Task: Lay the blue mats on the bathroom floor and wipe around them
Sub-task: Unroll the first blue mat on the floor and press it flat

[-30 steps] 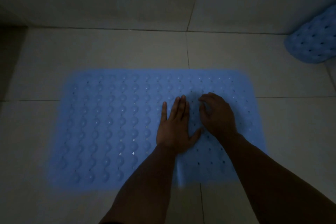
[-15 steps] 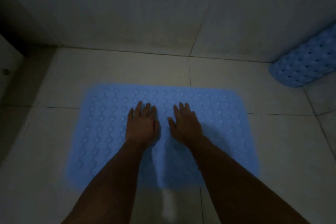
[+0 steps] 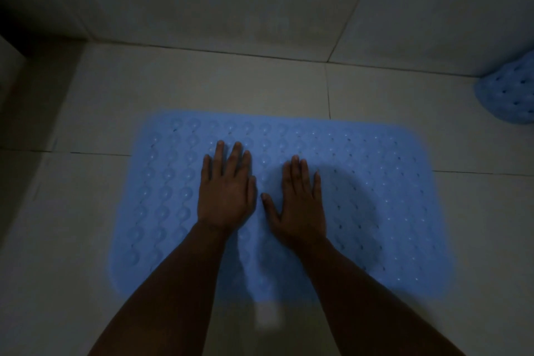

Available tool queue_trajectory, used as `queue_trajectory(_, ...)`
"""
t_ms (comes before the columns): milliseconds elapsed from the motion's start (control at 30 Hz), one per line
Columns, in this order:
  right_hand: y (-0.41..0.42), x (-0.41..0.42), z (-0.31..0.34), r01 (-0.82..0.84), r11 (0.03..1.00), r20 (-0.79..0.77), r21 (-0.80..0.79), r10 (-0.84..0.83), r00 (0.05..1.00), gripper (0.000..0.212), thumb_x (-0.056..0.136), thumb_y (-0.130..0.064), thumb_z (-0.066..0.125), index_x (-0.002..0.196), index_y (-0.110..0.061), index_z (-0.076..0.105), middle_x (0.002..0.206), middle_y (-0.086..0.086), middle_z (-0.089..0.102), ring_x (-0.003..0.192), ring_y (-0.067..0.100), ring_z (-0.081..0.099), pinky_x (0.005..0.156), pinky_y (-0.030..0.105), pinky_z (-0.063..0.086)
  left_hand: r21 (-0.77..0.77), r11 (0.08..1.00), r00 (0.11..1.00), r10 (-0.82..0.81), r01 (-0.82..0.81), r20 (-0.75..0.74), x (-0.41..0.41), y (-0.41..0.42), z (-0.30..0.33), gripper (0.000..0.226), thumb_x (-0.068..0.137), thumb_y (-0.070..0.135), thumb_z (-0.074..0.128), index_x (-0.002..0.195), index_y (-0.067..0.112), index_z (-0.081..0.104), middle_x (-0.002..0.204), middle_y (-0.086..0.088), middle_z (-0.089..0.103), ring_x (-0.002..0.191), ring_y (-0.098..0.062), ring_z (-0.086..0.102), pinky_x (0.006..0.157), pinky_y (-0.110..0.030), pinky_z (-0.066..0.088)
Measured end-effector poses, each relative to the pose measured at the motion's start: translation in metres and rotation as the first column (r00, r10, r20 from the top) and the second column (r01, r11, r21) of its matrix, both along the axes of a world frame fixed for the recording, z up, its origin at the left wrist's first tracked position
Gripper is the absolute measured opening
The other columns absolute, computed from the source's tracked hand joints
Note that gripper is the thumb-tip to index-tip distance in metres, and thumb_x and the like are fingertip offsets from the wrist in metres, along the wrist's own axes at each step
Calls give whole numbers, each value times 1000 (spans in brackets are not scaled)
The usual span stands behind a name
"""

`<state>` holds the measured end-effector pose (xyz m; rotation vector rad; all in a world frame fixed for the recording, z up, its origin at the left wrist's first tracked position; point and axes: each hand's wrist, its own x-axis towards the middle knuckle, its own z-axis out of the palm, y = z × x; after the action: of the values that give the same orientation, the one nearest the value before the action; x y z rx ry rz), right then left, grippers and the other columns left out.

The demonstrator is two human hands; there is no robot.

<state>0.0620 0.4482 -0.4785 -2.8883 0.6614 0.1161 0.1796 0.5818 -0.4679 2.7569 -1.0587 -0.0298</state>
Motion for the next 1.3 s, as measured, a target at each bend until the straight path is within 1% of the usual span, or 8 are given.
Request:
queue_trajectory(167, 0, 2, 3, 1, 999, -56, 48, 2, 998, 93, 96, -72, 18, 161, -8, -1, 169, 9, -10, 155, 22, -17, 126, 51, -5, 17, 1000, 1000, -15, 15, -11, 8, 7, 11, 62, 102, 42, 32, 154, 10, 41, 166, -13, 31, 157, -39, 12, 122, -62, 21)
queue_trajectory(300, -14, 17, 29, -1, 976, -259, 216, 59, 964, 89, 98, -68, 20, 161, -8, -2, 169, 11, -14, 155, 25, -17, 126, 50, -7, 50, 999, 1000, -17, 17, -1, 6, 13, 39, 66, 102, 44, 24, 154, 9, 42, 166, -13, 30, 157, -40, 11, 122, -63, 20)
queue_trajectory(400, -35, 43, 81, 52, 949, -373, 310, 70, 925, 71, 104, -59, 23, 154, -10, 32, 166, 15, 20, 153, 30, 20, 125, 52, 13, 43, 999, 999, -14, 15, -39, -3, 7, 53, 66, 102, 44, 21, 154, 9, 42, 166, -13, 30, 157, -39, 11, 123, -62, 18)
queue_trajectory(500, -50, 50, 117, 66, 964, -263, 257, 4, 965, 56, 107, -49, 31, 143, -10, 49, 150, 16, 48, 139, 34, 44, 118, 48, 30, 38, 998, 991, -42, 47, -129, -14, -10, 44, 69, 102, 48, 21, 157, 9, 37, 167, -13, 25, 157, -40, 9, 123, -63, 18)
queue_trajectory(600, -53, 48, 111, 78, 960, -139, 270, -42, 989, 54, 107, -45, 35, 147, -10, 47, 158, 11, 40, 150, 28, 29, 122, 47, 24, 107, 989, 980, -80, 101, -181, -25, -18, 9, 78, 101, 62, 17, 163, 14, 18, 172, -10, 4, 157, -38, -6, 124, -63, 5)
queue_trajectory(867, -44, 38, 51, 19, 973, -95, 231, 4, 995, 61, 107, -47, 29, 156, -11, 32, 168, 9, 17, 157, 25, 6, 127, 47, 8, 96, 990, 994, -94, 99, -56, -33, -14, -13, 80, 102, 66, 20, 163, 14, 15, 172, -10, 4, 158, -34, -5, 124, -61, 8)
queue_trajectory(1067, -41, 23, 44, -4, 970, 39, 244, -6, 999, 64, 104, -48, 32, 155, -10, 34, 169, 11, 11, 157, 25, 2, 127, 45, 7, 78, 992, 993, -95, 101, -73, -34, -12, -13, 78, 103, 63, 22, 163, 15, 15, 172, -9, 3, 158, -33, -6, 124, -61, 8)
queue_trajectory(1300, -45, 21, 75, 36, 975, -61, 221, -23, 998, 55, 106, -39, 37, 153, -9, 38, 168, 15, 15, 156, 30, 7, 125, 49, 12, 123, 987, 961, -68, 104, -268, -25, -18, -1, 81, 100, 68, 24, 164, 21, 10, 173, -3, -2, 158, -29, -10, 125, -57, -3)
